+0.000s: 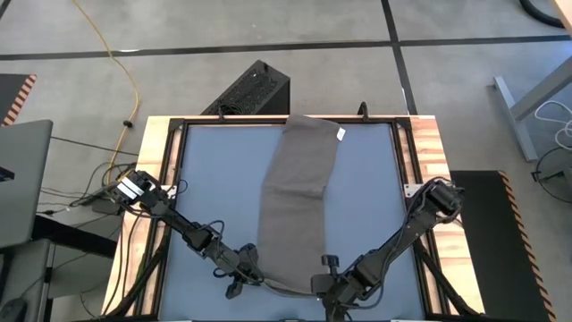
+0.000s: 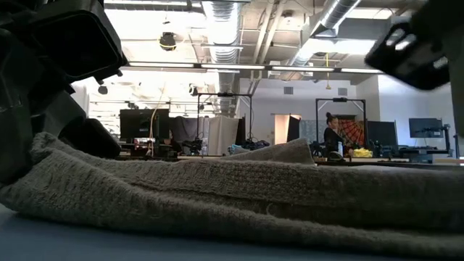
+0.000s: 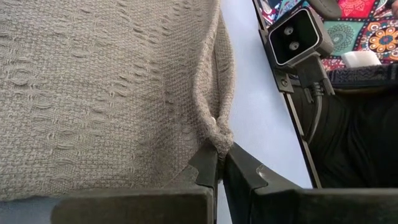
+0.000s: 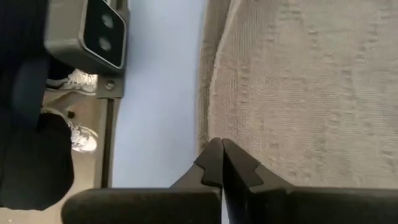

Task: Roll towel
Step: Roll the gray towel

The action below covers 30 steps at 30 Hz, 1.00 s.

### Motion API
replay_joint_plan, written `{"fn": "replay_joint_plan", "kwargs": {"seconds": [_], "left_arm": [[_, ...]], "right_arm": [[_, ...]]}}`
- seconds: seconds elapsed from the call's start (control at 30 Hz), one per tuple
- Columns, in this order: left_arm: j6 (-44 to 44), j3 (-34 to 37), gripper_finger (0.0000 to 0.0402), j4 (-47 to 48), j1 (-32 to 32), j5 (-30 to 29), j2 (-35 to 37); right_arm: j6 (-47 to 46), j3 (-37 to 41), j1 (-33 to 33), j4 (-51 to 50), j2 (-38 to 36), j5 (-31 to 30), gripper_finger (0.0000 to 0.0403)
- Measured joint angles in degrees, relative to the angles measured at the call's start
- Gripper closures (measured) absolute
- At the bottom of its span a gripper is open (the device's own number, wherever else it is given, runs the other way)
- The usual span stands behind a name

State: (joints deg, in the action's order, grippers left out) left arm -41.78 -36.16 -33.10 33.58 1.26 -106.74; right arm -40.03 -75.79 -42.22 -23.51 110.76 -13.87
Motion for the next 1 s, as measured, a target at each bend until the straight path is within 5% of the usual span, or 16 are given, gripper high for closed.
{"fn": "replay_joint_plan", "kwargs": {"seconds": [0.23,0.63,1.0], "left_arm": [[0.6,0.0,0.0402,0.1,0.0,0.0,0.0],[0.7,0.0,0.0401,0.0,0.0,0.0,0.0],[1.4,0.1,0.0401,-0.1,0.0,0.0,0.0]], "right_arm": [[2.4,0.0,-1.3,-0.3,-0.4,0.3,0.0338],[3.0,0.0,-1.3,-0.9,1.1,0.4,0.0170],[5.4,-0.1,-2.2,1.9,6.4,-1.1,0.0166]]}}
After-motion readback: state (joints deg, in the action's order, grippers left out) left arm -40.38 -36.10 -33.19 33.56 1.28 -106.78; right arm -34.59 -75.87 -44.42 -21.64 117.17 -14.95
